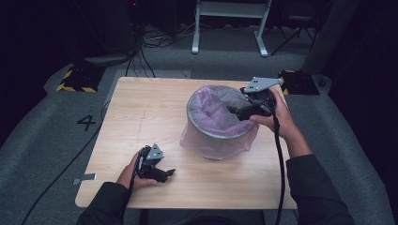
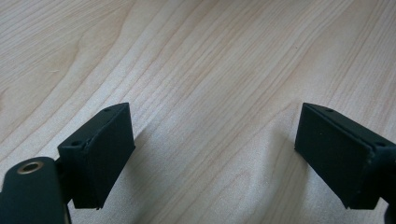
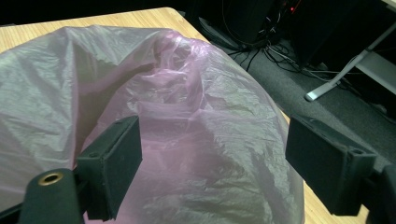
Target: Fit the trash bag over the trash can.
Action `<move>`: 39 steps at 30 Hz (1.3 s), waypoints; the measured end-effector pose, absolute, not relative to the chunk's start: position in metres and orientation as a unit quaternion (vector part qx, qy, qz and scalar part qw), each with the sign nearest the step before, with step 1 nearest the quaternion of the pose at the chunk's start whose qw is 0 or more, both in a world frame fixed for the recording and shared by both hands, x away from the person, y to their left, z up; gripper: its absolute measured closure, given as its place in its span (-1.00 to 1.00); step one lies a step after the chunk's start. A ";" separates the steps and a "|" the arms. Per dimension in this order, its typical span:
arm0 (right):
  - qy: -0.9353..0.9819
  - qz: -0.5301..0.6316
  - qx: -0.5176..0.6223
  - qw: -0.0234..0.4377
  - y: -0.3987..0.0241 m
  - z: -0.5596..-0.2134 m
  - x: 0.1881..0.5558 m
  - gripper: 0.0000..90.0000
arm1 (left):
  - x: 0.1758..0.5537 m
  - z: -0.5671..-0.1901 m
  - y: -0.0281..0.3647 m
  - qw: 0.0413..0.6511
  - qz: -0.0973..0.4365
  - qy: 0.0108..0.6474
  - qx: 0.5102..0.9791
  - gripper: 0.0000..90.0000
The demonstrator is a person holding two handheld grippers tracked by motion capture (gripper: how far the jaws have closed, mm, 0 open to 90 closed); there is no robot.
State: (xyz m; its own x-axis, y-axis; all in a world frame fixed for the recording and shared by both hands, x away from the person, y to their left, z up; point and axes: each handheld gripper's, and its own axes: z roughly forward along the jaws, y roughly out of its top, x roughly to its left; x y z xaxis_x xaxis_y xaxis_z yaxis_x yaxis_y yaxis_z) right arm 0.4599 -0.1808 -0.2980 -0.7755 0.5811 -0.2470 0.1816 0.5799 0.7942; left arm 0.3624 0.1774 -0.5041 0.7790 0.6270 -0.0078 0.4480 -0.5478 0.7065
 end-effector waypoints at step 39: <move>0.922 0.278 0.166 0.213 -0.147 -0.321 0.477 -0.44 | 0.363 -0.504 0.178 0.361 0.124 0.308 0.871 -0.74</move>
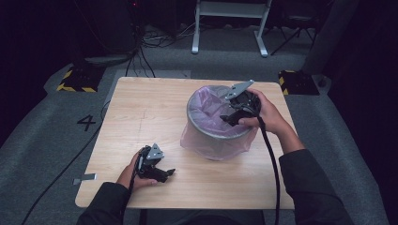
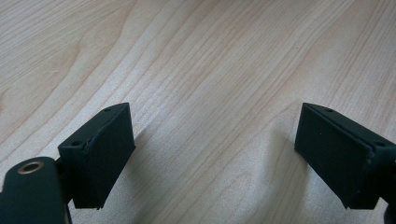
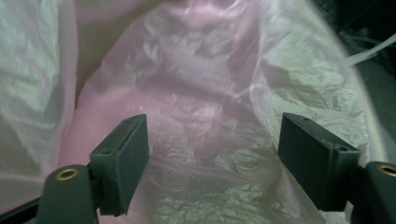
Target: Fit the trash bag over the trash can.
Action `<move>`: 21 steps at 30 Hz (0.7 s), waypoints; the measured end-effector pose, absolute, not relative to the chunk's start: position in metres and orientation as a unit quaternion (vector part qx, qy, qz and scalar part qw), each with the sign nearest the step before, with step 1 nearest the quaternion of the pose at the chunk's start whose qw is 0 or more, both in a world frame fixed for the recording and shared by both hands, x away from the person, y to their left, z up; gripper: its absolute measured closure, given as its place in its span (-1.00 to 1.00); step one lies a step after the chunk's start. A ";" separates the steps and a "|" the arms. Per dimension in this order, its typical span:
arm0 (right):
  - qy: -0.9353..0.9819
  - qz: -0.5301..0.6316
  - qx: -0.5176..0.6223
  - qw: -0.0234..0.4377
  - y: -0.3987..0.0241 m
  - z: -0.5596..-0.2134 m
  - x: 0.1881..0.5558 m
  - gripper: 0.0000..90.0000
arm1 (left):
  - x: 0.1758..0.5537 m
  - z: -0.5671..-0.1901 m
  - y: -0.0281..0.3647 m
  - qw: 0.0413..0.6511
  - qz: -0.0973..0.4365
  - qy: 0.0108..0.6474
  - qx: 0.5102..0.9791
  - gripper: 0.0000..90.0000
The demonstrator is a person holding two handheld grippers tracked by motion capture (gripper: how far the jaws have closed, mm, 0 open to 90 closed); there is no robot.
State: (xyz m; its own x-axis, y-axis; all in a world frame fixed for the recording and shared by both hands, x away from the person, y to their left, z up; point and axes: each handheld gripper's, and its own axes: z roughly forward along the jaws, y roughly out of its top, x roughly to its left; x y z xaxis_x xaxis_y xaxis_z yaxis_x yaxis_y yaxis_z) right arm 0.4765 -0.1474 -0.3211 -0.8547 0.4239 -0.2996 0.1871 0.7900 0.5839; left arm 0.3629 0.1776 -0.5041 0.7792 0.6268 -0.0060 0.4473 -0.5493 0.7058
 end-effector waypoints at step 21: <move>0.958 0.155 0.162 0.180 -0.139 -0.335 0.488 -0.52 | 0.361 -0.504 0.178 0.360 0.129 0.319 0.867 -0.74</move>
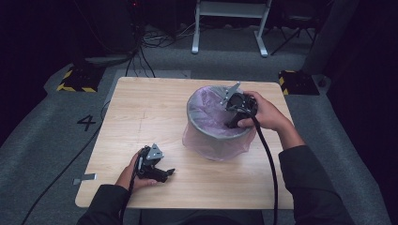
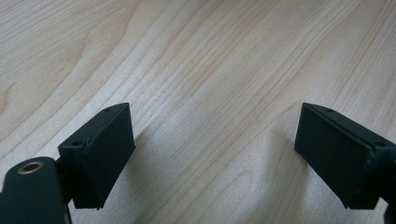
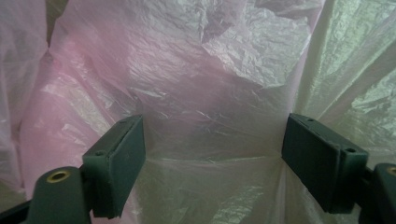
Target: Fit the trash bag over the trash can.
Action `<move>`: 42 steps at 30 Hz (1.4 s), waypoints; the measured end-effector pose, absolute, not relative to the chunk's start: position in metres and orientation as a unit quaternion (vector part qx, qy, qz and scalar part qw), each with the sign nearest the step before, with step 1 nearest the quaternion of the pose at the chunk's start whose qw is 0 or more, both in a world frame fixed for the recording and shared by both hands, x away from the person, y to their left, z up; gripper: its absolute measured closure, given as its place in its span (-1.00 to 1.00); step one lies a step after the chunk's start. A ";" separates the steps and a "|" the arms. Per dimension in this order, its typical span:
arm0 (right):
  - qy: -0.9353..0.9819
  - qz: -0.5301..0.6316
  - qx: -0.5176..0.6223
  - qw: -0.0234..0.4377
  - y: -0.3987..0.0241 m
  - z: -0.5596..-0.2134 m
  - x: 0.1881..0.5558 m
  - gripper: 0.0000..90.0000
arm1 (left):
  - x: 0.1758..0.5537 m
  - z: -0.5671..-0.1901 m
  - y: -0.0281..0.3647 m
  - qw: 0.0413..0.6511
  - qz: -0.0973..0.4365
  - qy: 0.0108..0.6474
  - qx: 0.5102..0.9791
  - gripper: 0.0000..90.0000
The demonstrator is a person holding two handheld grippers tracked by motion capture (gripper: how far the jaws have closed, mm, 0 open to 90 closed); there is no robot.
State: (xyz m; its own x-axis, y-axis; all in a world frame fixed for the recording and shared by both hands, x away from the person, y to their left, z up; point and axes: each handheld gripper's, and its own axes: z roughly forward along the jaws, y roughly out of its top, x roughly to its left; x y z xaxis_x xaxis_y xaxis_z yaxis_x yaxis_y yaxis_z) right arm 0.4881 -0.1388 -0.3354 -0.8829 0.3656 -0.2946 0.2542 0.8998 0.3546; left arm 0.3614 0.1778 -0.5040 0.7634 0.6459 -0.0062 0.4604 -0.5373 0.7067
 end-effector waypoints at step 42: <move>0.893 0.314 0.239 0.216 -0.160 -0.333 0.483 -0.56 | 0.363 -0.504 0.177 0.355 0.135 0.333 0.863 -0.79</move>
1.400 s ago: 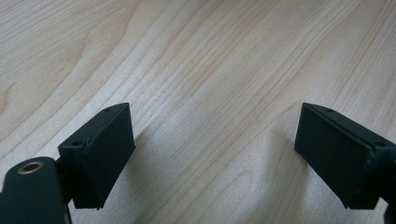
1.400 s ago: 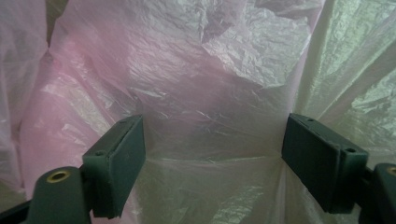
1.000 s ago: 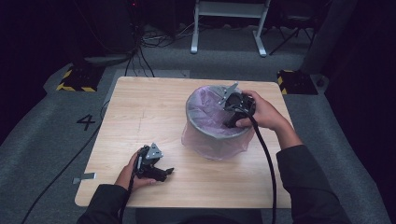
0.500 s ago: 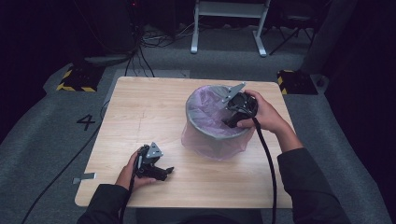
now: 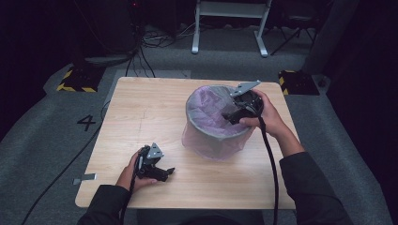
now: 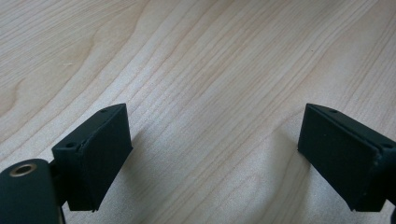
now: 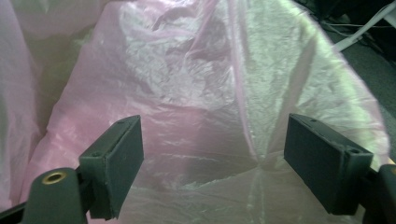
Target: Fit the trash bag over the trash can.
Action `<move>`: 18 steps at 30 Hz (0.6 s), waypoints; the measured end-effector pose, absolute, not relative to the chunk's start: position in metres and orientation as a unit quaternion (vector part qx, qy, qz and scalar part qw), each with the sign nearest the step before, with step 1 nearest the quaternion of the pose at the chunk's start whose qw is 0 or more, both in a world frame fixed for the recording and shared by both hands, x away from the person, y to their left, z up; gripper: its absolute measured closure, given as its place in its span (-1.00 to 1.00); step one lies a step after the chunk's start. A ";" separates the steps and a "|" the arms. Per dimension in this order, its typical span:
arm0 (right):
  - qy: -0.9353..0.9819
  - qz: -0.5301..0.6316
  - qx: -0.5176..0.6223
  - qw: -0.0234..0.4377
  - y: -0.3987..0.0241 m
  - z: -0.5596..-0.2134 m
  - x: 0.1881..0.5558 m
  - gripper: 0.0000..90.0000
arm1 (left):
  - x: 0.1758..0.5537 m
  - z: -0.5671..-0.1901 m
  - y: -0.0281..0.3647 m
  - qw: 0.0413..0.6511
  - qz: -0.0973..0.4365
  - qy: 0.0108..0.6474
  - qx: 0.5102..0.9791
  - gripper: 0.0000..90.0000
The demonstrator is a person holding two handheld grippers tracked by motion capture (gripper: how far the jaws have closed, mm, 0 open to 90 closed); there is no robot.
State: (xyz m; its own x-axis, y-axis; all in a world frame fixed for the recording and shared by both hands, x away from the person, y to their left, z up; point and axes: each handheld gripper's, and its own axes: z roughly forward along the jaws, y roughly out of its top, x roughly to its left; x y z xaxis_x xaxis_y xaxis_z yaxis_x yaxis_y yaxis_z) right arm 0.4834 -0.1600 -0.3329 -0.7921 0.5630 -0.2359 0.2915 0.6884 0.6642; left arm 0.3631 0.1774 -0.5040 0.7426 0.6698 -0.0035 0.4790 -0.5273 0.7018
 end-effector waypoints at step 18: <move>0.869 0.364 0.234 0.238 -0.167 -0.320 0.472 -0.55 | 0.363 -0.504 0.177 0.354 0.134 0.333 0.863 -0.79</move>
